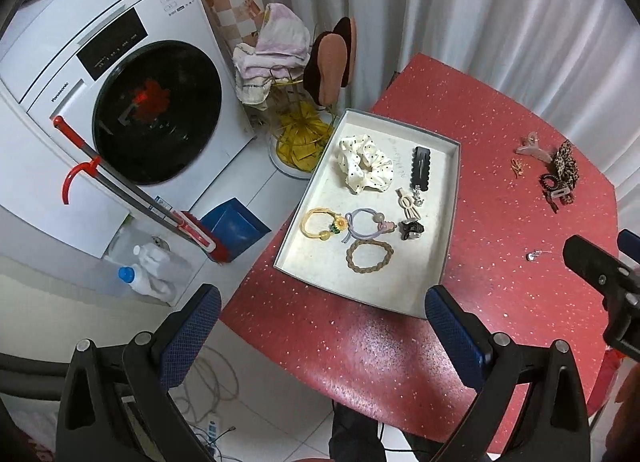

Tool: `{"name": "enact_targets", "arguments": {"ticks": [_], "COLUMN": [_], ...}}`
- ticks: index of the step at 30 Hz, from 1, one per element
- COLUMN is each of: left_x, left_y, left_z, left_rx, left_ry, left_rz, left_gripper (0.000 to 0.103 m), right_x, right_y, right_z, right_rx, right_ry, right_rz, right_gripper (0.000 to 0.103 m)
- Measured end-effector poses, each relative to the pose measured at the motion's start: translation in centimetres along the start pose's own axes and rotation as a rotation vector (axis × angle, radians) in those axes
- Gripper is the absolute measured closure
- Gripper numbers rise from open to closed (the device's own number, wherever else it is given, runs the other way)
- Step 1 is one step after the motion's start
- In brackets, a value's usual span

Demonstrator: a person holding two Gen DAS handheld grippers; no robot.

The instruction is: Organize jewelry

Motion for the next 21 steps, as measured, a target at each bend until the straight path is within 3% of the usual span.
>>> {"name": "enact_targets", "arguments": {"ticks": [21], "left_x": [0.7], "left_y": [0.6], "left_z": [2.6], "left_rx": [-0.033], "left_ry": [-0.001], "left_rz": [0.019], "left_gripper": [0.001], "right_x": [1.3], "right_y": [0.5], "right_z": [2.5], "right_rx": [-0.036], "right_ry": [-0.025], "right_rz": [0.034], "right_gripper": [0.0]}}
Point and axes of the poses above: each gripper's, at about its wrist camera, not at the fingertips, and z roughly against the way its jaws point, x to its left, y to its underside, the point moved 2 cm from there along -z, roughly the way its jaws point, and after that the axes turned 7 degrees about -z, right-handed, at the moved point
